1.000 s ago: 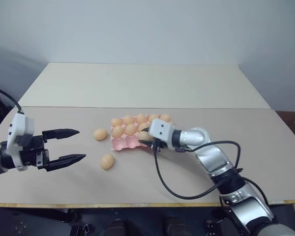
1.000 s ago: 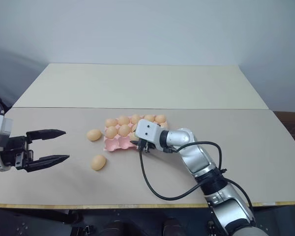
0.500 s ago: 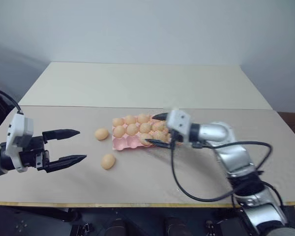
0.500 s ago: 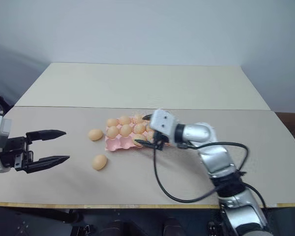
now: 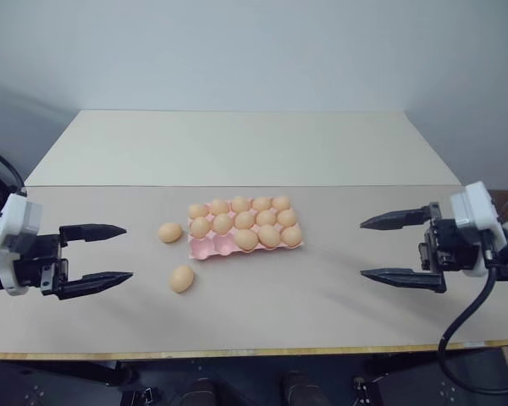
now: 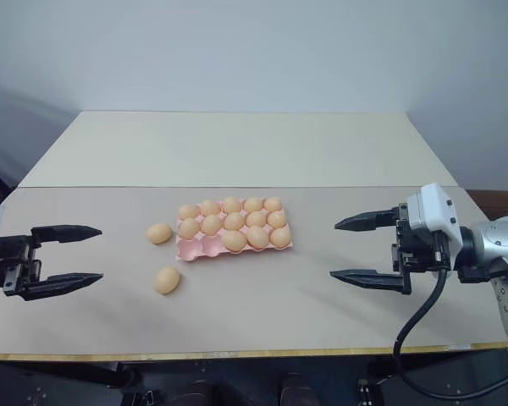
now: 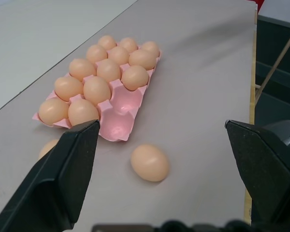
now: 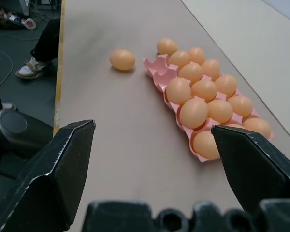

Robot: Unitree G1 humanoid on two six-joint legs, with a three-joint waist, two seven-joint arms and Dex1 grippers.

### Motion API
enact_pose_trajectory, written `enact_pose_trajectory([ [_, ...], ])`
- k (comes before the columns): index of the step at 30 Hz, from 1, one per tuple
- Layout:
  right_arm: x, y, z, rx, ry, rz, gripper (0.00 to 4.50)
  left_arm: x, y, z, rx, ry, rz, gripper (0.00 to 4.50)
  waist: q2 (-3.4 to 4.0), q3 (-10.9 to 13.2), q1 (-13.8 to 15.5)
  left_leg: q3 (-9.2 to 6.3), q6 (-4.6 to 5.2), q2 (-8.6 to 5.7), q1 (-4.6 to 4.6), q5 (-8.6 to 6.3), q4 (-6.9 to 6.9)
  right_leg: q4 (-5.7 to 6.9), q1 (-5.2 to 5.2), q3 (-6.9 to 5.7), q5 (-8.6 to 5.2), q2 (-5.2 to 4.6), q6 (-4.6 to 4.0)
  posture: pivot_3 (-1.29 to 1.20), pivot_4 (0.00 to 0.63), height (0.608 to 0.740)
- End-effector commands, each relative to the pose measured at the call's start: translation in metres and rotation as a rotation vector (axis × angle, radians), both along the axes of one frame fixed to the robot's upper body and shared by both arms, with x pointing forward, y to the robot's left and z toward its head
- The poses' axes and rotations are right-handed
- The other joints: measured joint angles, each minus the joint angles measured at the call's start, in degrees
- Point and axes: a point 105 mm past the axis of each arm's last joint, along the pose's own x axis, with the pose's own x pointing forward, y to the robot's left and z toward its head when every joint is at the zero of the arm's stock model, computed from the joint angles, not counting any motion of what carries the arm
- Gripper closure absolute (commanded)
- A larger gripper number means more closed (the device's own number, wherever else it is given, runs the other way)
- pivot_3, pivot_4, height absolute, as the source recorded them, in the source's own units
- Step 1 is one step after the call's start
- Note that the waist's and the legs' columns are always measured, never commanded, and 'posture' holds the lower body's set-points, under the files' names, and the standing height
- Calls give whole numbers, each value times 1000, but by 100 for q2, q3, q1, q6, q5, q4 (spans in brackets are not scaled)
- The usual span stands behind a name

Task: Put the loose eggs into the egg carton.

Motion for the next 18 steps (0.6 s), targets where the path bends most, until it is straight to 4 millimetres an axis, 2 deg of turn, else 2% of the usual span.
enact_pose_trajectory([
  [1, -1, 5, 9, 8, -60, 25, 34, -2, 3, 6, 21, -28, 6, 0, 0, 0, 11, 0, 0, 0, -1, 0, 0, -1, 0, 0, 0, 0, 1, 0, 150, 740],
  [18, -1, 17, 12, 36, -86, 45, 34, -1, -8, -7, 4, 29, -11, 0, 0, 0, 36, 0, 0, -1, -9, 0, 0, -3, -4, -2, -1, -3, 1, 0, 150, 740],
])
